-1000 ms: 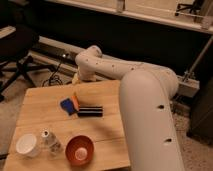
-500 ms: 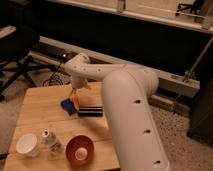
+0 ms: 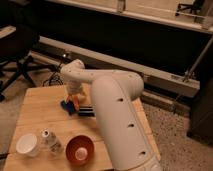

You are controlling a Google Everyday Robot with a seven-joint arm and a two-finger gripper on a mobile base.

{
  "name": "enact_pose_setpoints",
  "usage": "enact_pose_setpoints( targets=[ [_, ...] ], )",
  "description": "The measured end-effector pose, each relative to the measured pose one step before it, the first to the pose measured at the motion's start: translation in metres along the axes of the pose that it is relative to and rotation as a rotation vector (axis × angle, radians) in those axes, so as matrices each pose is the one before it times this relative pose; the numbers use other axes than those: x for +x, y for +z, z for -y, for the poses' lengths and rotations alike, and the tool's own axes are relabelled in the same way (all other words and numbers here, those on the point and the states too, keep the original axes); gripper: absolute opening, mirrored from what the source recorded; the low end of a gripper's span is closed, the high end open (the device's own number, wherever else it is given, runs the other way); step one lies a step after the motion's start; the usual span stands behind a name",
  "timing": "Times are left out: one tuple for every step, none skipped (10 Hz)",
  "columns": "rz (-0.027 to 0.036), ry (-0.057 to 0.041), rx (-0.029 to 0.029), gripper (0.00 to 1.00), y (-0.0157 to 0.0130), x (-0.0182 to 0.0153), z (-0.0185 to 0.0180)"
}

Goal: Place the pepper in the ceramic bowl

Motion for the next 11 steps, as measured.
enact_pose_setpoints(
  targets=[
    [0.00547,-0.00302,0.00449,0.54,0.00302,0.00216,0.00197],
    [-0.00058,0.00235,0.00618,0.44,0.0031,0.00394,0.00055],
    [-0.00446,0.00043,0.00708,0.34,0.00102,0.00445,0.00221],
    [-0.00708,-0.00197,0.00905,0.24,-0.00135,0.00493,0.00331],
    [-0.01095,-0.00831,0.01352,0.14,-0.00344,0.00595,0.00732],
    [-0.01525,-0.0077,0.01307,0.05,-0.00677,0.00549,0.00314],
    [-0.01042,-0.00849,0.02839,0.0,-0.00955,0.00307,0.00525],
    [-0.00872,-0.00923,0.03041,0.0,-0.00952,0.00144,0.00446],
    [-0.00866,-0.013,0.02908,0.0,-0.01022,0.00117,0.00479],
    [-0.00667,-0.01521,0.01809,0.0,-0.01087,-0.00068,-0.00165],
    [-0.00906,-0.01187,0.01363,0.0,-0.00849,0.00017,-0.00059]
  ],
)
